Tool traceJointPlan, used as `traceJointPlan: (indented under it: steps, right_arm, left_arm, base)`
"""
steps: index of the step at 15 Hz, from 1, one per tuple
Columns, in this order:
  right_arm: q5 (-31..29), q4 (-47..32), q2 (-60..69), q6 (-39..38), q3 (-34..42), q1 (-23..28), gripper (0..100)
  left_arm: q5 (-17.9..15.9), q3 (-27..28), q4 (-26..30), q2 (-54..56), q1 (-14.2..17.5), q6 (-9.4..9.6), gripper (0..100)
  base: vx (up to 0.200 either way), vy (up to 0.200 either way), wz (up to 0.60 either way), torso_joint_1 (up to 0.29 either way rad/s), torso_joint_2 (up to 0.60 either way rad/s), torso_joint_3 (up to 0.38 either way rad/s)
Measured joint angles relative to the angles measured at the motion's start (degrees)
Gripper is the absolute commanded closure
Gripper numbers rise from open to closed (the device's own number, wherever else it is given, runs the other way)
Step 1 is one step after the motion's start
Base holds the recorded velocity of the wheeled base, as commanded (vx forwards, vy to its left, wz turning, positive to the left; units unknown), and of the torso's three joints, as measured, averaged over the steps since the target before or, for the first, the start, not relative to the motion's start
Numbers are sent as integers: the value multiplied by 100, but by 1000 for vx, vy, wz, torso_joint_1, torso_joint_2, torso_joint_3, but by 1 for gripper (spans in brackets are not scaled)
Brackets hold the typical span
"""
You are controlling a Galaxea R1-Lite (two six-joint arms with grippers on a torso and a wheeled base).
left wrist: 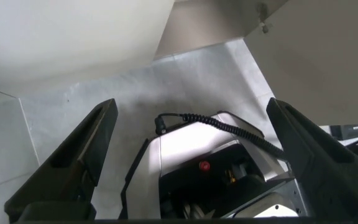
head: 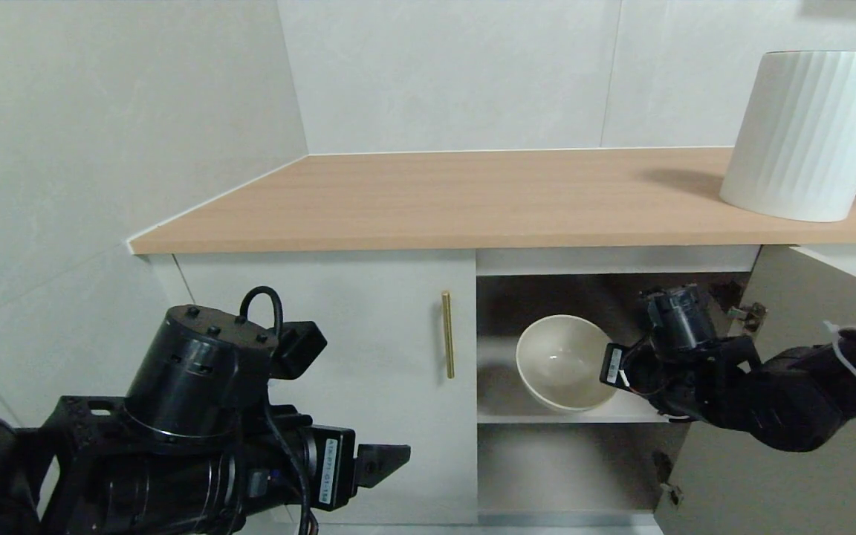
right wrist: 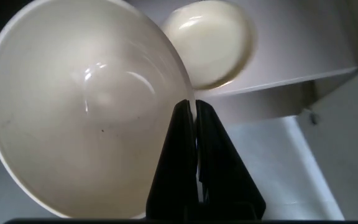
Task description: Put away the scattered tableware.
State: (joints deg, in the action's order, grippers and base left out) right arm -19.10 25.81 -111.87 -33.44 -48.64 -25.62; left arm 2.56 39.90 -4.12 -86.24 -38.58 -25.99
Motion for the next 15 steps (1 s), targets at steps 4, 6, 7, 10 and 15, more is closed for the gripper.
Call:
traceJointPlan:
  steps: [4,6,7,10,15]
  right_arm:
    - [-161,101,-629,-145,-445,394,100]
    - [-189,99,-828,-200,-594,542,100]
    - [-187,104,-946,-204,-686,617,100]
    - [-197,101,-1263,-206,-944,744,100]
    - [-243,95,-1718,-204,-1315,796,100]
  left_arm:
    - [0,-10,2,-26,0,-1,0]
    - [-2,-16,0,-41,0,-1,0]
    - [-2,-16,0,-50,0,0,0]
    - [-2,-18,0,-65,0,-1,0]
    - [-5,-18,0,-76,0,-1,0]
  base:
    - [0,0,0,0,0,0]
    - [0,0,0,0,0,0]
    - [0,0,0,0,0,0]
    - [0,0,0,0,0,0]
    - [0,0,0,0,0,0]
